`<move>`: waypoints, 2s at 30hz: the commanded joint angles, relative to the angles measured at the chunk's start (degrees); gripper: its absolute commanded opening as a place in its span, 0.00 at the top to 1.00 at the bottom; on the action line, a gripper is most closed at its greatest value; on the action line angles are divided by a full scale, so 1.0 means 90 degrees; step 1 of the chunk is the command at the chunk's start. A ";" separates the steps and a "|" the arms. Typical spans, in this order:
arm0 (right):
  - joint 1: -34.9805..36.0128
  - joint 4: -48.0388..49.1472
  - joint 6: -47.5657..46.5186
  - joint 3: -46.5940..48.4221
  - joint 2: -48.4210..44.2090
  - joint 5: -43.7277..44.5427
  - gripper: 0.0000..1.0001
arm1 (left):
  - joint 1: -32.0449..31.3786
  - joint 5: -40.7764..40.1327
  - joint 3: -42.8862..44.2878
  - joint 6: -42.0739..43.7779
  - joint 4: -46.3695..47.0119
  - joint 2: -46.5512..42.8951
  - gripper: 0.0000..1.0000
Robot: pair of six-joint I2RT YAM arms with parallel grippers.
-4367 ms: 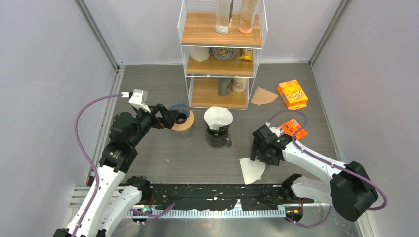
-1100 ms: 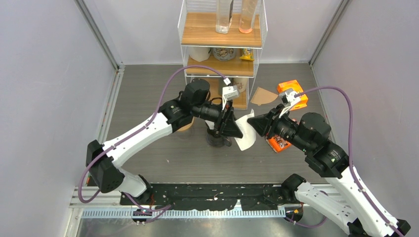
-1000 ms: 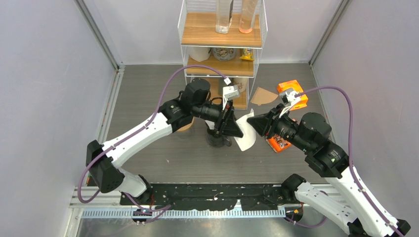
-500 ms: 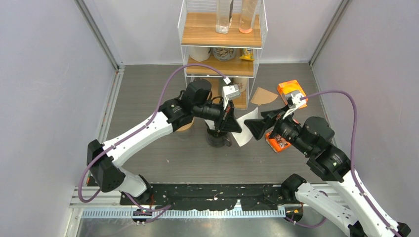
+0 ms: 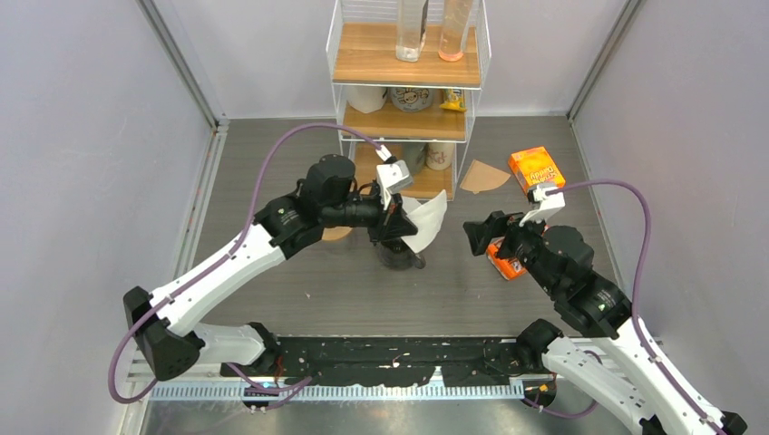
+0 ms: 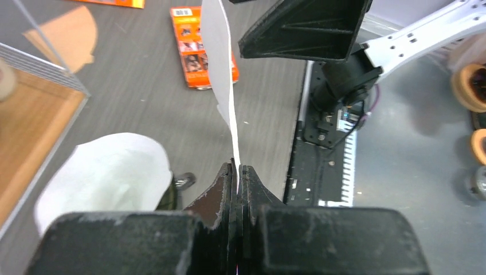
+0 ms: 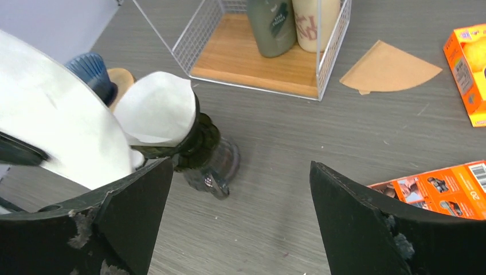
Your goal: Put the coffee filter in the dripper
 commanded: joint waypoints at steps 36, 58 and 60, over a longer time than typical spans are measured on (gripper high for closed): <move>-0.1352 0.3427 0.0335 -0.1554 0.0322 -0.4326 0.04 | 0.0181 0.0496 -0.0637 0.1015 0.0513 -0.0866 1.00; -0.1398 0.3323 0.0219 -0.1568 0.0064 -0.4875 0.05 | 0.0205 0.0279 -0.0425 0.0562 0.0528 -0.0668 1.00; -0.1398 0.3320 0.0215 -0.1528 0.0098 -0.4854 0.05 | 0.0202 0.0277 -0.0424 0.0547 0.0508 -0.0649 1.00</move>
